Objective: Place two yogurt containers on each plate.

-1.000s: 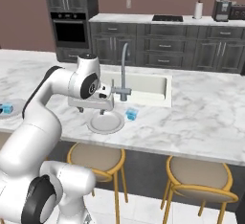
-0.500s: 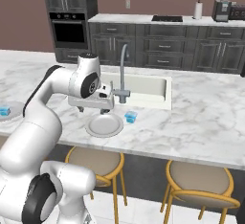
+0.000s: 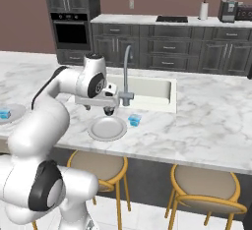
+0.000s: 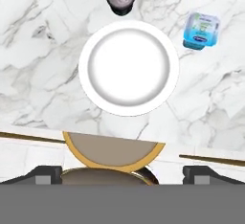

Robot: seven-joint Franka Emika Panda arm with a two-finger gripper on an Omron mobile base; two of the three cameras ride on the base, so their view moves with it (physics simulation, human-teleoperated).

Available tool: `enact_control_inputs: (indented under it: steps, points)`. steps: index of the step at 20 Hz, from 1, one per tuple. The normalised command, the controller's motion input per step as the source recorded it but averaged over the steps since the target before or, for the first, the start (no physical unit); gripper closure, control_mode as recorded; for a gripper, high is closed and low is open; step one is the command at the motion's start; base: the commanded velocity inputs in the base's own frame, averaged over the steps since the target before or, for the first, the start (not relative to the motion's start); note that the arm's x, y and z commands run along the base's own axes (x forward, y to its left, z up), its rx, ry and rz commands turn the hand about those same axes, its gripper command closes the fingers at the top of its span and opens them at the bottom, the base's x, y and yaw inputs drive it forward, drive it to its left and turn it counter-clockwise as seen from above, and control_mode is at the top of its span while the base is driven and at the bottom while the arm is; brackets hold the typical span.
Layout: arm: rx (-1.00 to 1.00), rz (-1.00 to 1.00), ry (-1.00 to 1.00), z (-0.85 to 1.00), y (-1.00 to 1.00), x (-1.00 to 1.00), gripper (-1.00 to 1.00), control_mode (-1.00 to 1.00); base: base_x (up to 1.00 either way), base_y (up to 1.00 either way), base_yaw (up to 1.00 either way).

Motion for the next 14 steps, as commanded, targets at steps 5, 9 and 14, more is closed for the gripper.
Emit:
enact_control_inputs:
  steps: [5,9,14]
  points:
    - [0.00,0.00,0.00,-0.11,0.13,0.87,-1.00,-1.00,0.00,0.00,0.00]
    - [0.00,0.00,0.00,-0.32,0.37,0.82,-1.00,-1.00,0.00,0.00,0.00]
    - [0.00,0.00,0.00,-0.38,0.19,0.68,-1.00,-1.00,0.00,0.00,0.00]
